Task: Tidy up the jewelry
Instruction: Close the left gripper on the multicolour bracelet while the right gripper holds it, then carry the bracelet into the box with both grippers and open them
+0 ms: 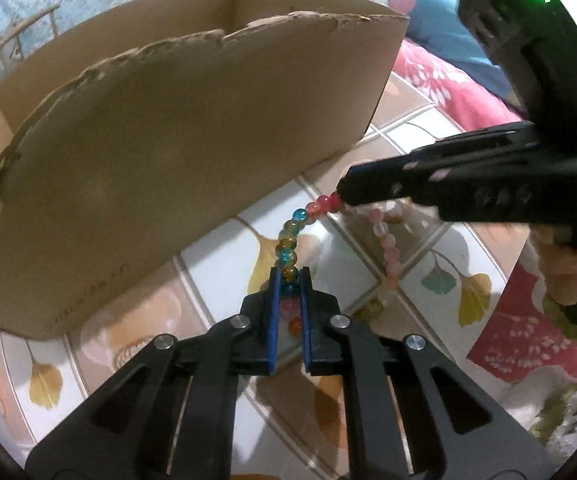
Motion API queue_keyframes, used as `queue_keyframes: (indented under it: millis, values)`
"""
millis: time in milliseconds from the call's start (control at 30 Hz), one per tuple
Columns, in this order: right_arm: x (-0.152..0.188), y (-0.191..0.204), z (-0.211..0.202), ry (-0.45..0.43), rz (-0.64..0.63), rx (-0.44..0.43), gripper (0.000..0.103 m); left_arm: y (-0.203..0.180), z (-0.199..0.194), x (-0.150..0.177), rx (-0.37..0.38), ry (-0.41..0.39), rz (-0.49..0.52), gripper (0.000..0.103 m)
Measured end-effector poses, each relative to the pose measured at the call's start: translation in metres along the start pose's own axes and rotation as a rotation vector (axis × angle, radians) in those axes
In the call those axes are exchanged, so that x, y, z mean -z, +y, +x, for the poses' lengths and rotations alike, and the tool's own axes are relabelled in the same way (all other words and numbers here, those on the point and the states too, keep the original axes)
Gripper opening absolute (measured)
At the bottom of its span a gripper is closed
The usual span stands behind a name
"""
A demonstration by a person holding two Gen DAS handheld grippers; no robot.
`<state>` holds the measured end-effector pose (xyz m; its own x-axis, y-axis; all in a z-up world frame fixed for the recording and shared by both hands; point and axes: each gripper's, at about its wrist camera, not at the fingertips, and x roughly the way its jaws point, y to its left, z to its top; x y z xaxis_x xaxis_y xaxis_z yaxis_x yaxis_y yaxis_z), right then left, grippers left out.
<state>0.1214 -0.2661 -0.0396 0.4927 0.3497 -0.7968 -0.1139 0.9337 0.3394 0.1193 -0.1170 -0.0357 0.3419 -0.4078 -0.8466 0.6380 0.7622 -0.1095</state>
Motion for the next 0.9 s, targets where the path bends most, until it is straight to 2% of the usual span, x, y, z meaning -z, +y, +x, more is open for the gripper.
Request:
queue_keyframes:
  millis: [67, 133, 200, 367, 567, 900]
  values:
    - [0.005, -0.003, -0.008, -0.007, 0.023, 0.012, 0.013, 0.002, -0.001, 0.002, 0.002, -0.001, -0.019, 0.009]
    - [0.019, -0.011, -0.018, -0.008, 0.038, 0.025, 0.022, 0.003, -0.002, 0.004, 0.004, -0.001, -0.029, 0.009]
    - [0.029, -0.01, -0.022, -0.003, 0.049, 0.037, 0.026, 0.003, -0.002, 0.005, 0.003, -0.001, -0.03, 0.009]
    - [0.041, -0.008, -0.016, 0.008, 0.055, 0.074, 0.027, -0.001, 0.0, 0.005, -0.007, -0.004, -0.026, 0.009]
    - [0.034, 0.008, 0.004, 0.02, -0.007, 0.143, 0.027, -0.003, -0.001, 0.005, -0.018, -0.013, -0.031, 0.009]
    - [0.025, 0.023, 0.021, 0.012, -0.029, 0.181, 0.027, -0.003, -0.001, 0.005, -0.023, -0.021, -0.043, 0.009]
